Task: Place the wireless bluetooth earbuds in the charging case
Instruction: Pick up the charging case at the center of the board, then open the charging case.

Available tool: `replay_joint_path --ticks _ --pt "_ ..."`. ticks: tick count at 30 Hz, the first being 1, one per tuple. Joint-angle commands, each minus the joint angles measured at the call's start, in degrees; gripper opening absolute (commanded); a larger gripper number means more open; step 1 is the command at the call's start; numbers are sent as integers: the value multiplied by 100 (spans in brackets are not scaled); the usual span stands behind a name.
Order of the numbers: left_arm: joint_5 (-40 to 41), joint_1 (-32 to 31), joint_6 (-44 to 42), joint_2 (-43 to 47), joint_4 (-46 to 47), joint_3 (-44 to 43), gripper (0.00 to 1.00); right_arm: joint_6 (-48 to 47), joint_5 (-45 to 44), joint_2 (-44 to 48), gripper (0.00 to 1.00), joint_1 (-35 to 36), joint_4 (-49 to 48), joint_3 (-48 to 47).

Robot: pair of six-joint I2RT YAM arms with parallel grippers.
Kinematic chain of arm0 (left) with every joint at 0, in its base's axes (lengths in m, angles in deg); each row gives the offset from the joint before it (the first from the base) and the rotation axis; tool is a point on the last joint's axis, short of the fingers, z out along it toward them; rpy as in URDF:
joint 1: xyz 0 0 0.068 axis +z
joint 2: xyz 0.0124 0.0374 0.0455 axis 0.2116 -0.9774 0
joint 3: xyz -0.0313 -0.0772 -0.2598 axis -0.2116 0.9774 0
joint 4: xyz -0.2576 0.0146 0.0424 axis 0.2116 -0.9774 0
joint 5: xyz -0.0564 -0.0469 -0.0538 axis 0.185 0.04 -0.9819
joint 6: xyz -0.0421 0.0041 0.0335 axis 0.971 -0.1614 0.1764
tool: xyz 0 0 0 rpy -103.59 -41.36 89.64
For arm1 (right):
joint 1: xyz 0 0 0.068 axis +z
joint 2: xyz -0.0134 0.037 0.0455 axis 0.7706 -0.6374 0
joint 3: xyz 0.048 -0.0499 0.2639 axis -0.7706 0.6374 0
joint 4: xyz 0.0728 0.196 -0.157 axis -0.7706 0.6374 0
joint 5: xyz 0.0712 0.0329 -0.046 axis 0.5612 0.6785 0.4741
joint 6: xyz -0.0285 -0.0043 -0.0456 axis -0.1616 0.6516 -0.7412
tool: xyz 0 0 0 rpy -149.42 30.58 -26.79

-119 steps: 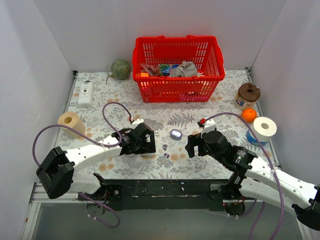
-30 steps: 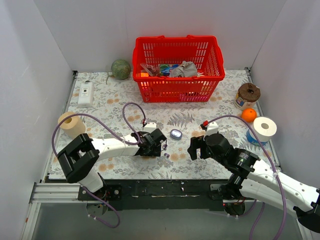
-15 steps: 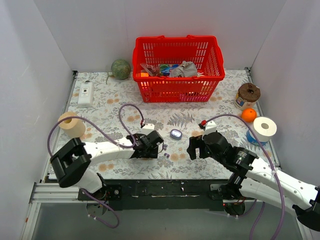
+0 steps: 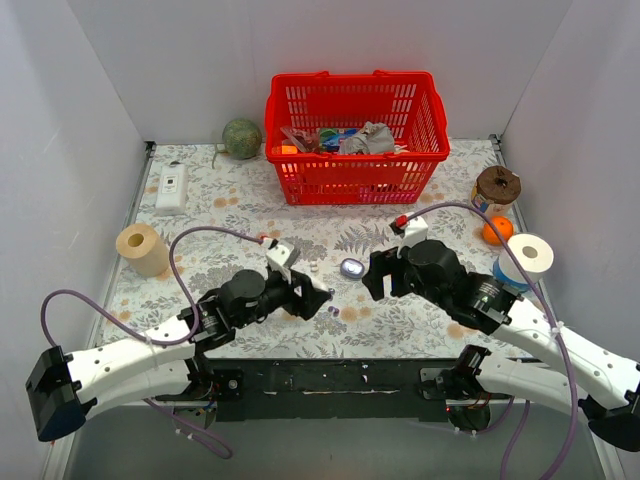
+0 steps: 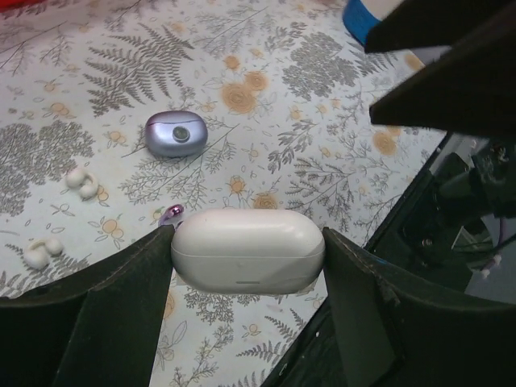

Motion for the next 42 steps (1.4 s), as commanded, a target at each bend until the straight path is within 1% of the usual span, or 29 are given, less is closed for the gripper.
replay_joint_path --ticks 1,3,4,5,7,11,12,14,21,25,33,42 --pt "-1029 -30 -1572 550 1810 866 0 -77 288 99 89 8 -242 -537" --pt "-1221 -30 -2081 857 2169 1104 0 -138 621 90 89 17 -261 -695" --pt "-1353 -38 -2623 945 2267 1210 0 -164 762 12 89 17 -243 -861" --pt "-1424 -39 -2803 1094 2372 1385 0 -199 998 -41 89 8 -173 -958" --pt "-1355 -39 -3171 1166 2540 1439 0 -182 1193 -242 89 8 -77 -1178" --pt "-1293 -39 -3585 1149 2681 1457 0 11 1693 -542 88 8 -14 -1302" --pt "-1302 -30 -3665 1122 2681 1439 0 55 1703 -577 88 8 -136 -1285" --pt "-1284 -47 -3806 1061 2681 1422 0 231 2001 -683 88 8 -269 -1258" --pt "-1267 -65 -3982 990 2681 1457 0 328 2459 -964 89 43 -726 -1381" --pt "-1328 -82 -3956 981 2734 1509 0 257 2398 -1218 94 131 -639 -1565" --pt "-1381 -135 -3947 815 2795 1430 0 222 2196 -1649 94 228 -612 -1741" --pt "-1381 -197 -3947 656 2901 1343 0 170 2477 -1957 93 263 -674 -1733"
